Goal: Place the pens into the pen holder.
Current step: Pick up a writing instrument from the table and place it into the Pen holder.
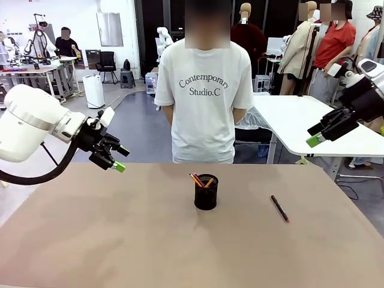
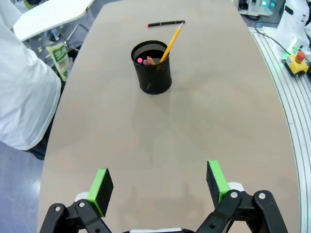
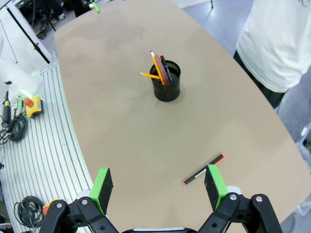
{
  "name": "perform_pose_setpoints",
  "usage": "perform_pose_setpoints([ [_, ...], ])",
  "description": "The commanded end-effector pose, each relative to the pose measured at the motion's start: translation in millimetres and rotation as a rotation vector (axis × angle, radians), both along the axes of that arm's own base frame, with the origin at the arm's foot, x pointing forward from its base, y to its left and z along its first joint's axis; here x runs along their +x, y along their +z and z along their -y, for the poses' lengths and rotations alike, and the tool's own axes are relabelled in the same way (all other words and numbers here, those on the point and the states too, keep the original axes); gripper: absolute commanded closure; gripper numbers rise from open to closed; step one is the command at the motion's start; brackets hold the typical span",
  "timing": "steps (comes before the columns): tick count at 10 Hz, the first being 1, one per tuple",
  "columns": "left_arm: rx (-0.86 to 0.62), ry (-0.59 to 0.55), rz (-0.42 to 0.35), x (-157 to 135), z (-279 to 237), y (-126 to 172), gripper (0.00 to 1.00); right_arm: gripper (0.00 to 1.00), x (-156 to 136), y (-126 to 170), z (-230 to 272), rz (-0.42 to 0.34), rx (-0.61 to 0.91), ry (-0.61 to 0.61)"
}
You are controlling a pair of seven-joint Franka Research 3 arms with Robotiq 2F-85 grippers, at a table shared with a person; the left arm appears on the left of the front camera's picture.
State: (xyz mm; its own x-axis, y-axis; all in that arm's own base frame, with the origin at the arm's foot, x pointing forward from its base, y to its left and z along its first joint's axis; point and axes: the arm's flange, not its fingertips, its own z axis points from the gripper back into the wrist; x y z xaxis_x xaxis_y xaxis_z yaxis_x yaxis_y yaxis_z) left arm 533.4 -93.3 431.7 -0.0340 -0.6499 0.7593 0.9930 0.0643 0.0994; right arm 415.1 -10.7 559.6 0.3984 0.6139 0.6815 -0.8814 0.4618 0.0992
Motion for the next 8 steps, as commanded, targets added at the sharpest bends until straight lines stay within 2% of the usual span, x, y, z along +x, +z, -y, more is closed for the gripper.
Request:
perform_pose_setpoints([
  [1,-0.007,0.002,-0.009,-2,-2,3,0.0,0.0,0,0,0,0.0,0.0,0.0],
  [2,-0.007,0.002,-0.009,-2,-2,3,0.0,0.0,3,-8,-7,-0.045,-0.007,-0.043],
  [3,-0.007,0.002,-0.009,-2,-2,3,0.0,0.0,16,-16,-18,-0.137,-0.027,-0.056],
  [4,-0.007,0.002,-0.009,-2,-2,3,0.0,0.0,29,-39,-38,-0.164,-0.046,-0.06],
  [6,-0.007,0.002,-0.009,-2,-2,3,0.0,0.0,49,-65,-63,-0.2,-0.177,-0.18],
  [7,-0.007,0.002,-0.009,-2,-2,3,0.0,0.0,50,-79,-72,-0.17,-0.224,-0.265],
  [8,-0.007,0.002,-0.009,-2,-2,3,0.0,0.0,56,-91,-76,-0.187,-0.294,-0.306],
])
